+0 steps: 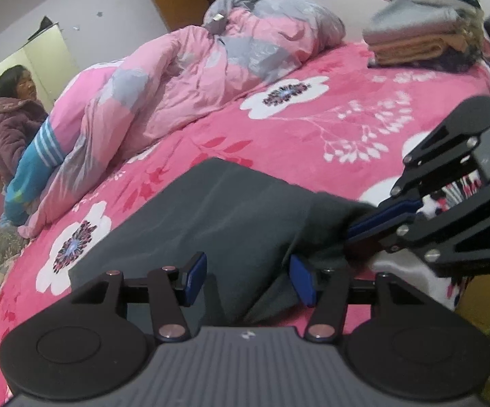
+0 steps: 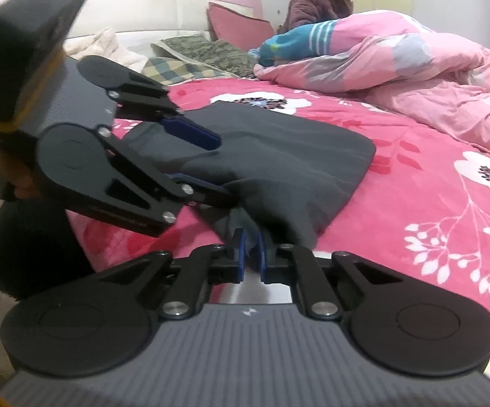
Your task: Fold clothes
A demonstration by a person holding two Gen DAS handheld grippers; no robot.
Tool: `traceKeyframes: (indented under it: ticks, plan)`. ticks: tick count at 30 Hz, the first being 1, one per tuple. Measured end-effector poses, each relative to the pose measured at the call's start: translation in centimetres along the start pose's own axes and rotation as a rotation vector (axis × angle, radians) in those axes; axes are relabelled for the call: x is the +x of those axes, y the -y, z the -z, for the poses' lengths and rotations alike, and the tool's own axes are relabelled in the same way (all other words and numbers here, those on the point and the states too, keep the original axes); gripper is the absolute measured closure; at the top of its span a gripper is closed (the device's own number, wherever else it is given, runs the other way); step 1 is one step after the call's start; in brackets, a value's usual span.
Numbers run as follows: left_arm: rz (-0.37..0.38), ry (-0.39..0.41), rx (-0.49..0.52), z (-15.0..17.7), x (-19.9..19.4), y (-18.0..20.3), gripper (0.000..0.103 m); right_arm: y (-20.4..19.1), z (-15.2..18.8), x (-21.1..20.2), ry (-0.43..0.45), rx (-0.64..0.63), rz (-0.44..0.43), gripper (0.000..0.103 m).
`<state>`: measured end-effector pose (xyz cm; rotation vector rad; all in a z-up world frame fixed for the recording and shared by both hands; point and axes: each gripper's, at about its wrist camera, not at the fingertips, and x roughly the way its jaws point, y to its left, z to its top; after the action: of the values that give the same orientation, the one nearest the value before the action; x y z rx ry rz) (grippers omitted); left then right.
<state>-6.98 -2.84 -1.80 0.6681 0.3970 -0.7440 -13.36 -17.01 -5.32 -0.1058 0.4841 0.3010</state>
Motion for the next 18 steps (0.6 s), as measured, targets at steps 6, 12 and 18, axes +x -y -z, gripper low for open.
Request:
traceKeyframes:
  ticks: [6,12,18]
  plan:
    - [0.006,-0.028,0.029,0.5,0.7,0.5,0.047,0.0,-0.1,0.2,0.007,0.012,0.013,0.098]
    - [0.004,-0.040,0.047,1.0,1.1,1.0,0.051,-1.3,0.3,0.0,0.003,-0.031,-0.026,0.098]
    - [0.008,-0.006,-0.030,0.7,0.9,-0.1,0.089,-1.5,0.2,0.7,-0.008,-0.040,-0.025,0.098]
